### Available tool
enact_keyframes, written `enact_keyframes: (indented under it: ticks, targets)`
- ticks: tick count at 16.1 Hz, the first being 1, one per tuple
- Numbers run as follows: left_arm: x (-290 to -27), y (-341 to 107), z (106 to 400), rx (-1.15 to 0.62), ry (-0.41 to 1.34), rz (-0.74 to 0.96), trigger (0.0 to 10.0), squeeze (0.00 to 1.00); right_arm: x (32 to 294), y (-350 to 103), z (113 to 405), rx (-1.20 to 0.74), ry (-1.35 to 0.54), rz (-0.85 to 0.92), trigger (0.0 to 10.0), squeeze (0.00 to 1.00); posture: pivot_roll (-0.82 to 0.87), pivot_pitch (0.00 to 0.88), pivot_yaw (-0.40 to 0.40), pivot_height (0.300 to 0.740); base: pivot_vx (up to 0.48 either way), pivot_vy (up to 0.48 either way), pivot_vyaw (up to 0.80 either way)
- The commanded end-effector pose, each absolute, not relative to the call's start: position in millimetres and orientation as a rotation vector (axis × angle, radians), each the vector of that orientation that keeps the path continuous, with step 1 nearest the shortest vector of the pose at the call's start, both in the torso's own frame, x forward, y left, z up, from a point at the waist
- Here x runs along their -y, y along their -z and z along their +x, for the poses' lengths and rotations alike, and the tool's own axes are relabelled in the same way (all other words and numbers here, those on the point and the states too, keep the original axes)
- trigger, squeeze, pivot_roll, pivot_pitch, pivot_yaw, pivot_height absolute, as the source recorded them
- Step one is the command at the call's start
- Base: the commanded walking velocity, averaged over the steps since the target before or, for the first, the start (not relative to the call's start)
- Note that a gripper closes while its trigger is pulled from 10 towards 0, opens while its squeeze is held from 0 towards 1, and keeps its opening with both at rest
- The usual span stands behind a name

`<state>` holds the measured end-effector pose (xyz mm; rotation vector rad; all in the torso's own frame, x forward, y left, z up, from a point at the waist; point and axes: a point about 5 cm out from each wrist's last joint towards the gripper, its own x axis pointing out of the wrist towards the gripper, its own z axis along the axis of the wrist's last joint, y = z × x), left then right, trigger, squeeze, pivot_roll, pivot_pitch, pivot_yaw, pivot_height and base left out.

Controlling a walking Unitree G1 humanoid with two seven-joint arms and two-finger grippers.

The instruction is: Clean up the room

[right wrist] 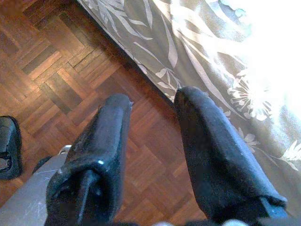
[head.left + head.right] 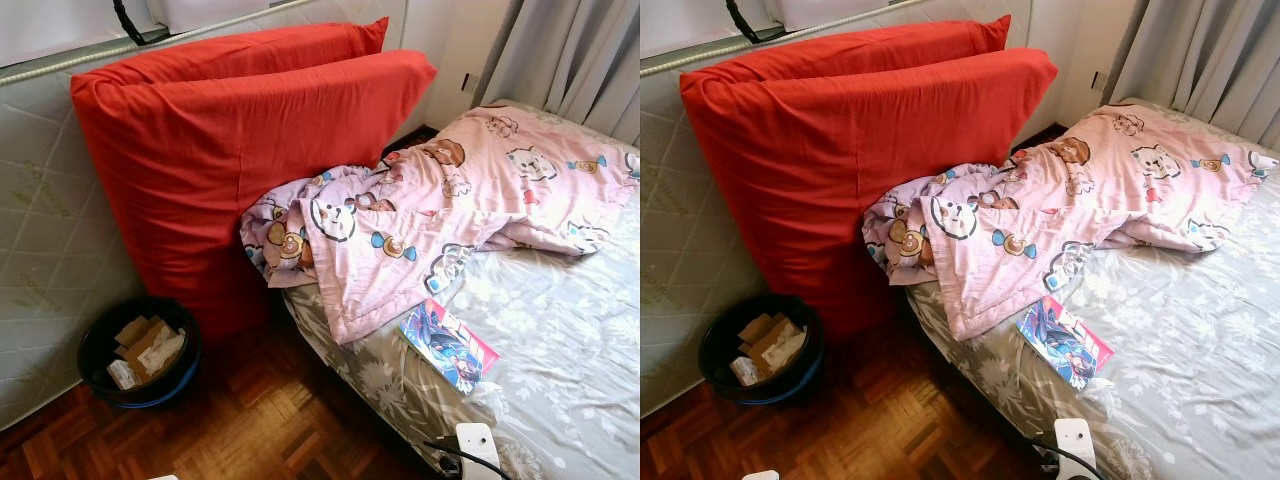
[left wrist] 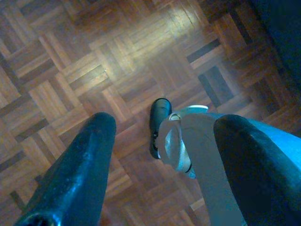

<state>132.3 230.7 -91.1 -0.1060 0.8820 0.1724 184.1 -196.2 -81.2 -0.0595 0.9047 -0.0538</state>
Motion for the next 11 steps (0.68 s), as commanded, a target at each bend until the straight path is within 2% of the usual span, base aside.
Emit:
enact_keyframes:
  ticks: [1, 11]
  targets:
    - [-230.0, 76.2, 182.8, -0.918, -0.192, 0.007, 10.0, 0.00, 207.2, 70.1, 205.2, -0.906, 0.113, 0.141, 10.0, 0.00, -0.01, 0.000, 0.003, 0.740, 0.000, 0.000, 0.00]
    - [-231.4, 73.2, 187.7, -0.897, -0.199, 0.032, 10.0, 0.00, 207.5, 68.8, 208.0, -0.906, 0.122, 0.152, 10.0, 0.00, 0.00, 0.000, -0.001, 0.740, 0.000, 0.000, 0.00]
